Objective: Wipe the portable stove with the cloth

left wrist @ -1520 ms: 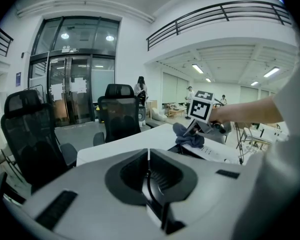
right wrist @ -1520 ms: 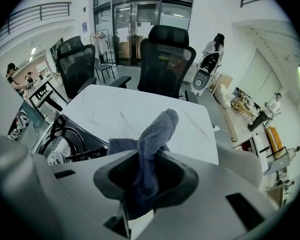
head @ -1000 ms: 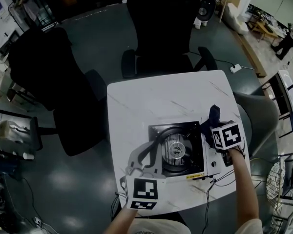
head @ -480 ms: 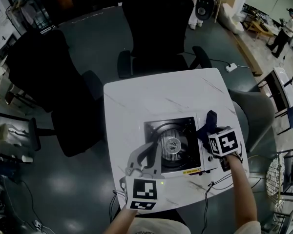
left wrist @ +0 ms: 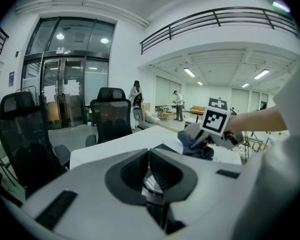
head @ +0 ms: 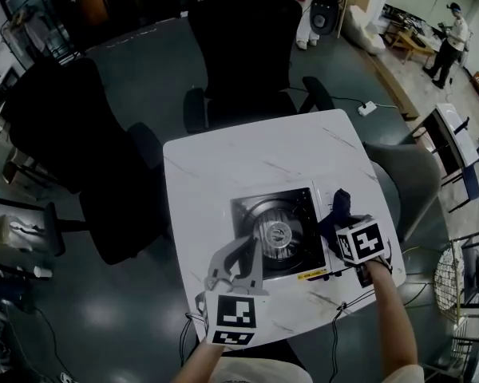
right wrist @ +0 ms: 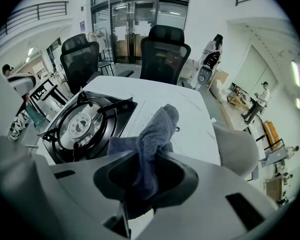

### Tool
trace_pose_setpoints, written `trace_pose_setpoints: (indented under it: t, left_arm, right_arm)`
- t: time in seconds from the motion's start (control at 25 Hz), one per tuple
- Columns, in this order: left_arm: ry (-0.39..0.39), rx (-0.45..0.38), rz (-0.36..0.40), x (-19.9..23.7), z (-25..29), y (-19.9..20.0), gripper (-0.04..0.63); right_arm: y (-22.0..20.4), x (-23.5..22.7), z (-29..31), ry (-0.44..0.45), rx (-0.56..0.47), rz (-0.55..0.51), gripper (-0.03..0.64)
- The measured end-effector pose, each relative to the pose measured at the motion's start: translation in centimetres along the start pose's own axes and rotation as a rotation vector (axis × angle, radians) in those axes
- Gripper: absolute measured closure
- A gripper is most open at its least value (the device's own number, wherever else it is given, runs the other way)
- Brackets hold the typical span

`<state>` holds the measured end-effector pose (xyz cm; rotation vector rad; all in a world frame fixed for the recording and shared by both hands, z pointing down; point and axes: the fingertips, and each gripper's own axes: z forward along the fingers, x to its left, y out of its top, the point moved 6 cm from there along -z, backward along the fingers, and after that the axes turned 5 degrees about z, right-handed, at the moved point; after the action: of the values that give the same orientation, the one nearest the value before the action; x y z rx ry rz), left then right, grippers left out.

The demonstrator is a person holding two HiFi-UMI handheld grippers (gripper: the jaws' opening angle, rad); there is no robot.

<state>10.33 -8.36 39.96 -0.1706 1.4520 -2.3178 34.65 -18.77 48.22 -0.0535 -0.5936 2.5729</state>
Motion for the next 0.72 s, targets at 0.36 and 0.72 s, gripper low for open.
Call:
trace_pose_setpoints:
  t: [0.36,0.72]
  left_arm:
    - [-0.034,0.003,0.000,0.3,-0.9,-0.5,0.574]
    - [-0.078,-0.008,0.026,0.4,-1.6,-0.7,0.574]
  right_arm:
    - [-2.3,0.7,-1.1,-0.028,0.024,0.040,0.518]
    - [-5.0,1.5,-2.3,-0.067,0.045,0.069,0.518]
